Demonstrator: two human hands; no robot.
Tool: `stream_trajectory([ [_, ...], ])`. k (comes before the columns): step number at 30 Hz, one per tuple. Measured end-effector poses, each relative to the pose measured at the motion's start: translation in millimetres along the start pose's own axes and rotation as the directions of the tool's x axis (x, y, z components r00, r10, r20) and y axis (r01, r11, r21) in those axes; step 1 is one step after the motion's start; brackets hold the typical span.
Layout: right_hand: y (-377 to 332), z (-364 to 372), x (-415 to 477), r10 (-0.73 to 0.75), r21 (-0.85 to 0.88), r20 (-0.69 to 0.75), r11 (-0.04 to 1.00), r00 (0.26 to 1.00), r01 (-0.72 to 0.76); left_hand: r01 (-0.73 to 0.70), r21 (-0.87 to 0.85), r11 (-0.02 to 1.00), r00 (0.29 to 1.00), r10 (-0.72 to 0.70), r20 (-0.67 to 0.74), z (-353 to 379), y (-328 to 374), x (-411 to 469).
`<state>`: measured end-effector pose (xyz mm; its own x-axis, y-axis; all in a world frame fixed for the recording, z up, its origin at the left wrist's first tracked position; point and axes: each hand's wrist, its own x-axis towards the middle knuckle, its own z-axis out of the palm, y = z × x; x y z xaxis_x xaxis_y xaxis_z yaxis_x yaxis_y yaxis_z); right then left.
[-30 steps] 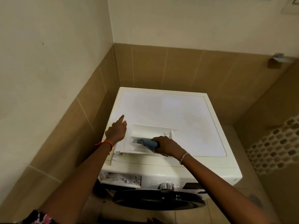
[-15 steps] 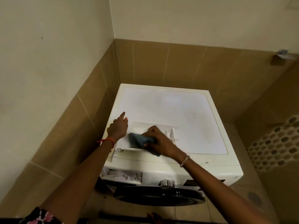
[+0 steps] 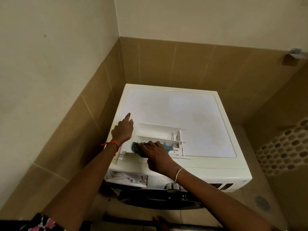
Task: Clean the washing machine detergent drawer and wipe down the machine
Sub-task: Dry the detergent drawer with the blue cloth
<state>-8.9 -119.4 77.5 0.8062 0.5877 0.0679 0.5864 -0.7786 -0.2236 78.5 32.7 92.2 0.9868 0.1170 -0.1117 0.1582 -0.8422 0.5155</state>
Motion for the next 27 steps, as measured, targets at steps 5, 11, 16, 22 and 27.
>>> stream_trajectory([
  [5, 7, -13, -3, 0.095, 0.05, 0.078, 0.994, 0.992, -0.099, -0.013, 0.005, 1.0, 1.0, 0.013, 0.013, -1, -2, 0],
  [11, 50, -12, -29, 0.113, 0.146, 0.039, 0.982, 0.993, -0.117, -0.018, -0.021, 1.0, 0.999, 0.019, 0.036, 0, -6, 7],
  [16, 75, -6, -78, 0.084, 0.182, -0.127, 0.982, 0.988, -0.06, 0.003, -0.045, 0.999, 0.999, -0.001, 0.035, 3, -7, 9],
  [22, 99, -1, -110, 0.08, -0.014, -0.12, 0.997, 0.99, -0.082, -0.01, -0.068, 0.998, 1.0, 0.011, 0.024, 4, -9, 7],
  [27, 108, -7, -128, 0.608, 0.573, -0.243, 0.719, 0.756, -0.394, -0.003, -0.073, 0.997, 1.0, 0.004, 0.021, 4, -7, 4],
])
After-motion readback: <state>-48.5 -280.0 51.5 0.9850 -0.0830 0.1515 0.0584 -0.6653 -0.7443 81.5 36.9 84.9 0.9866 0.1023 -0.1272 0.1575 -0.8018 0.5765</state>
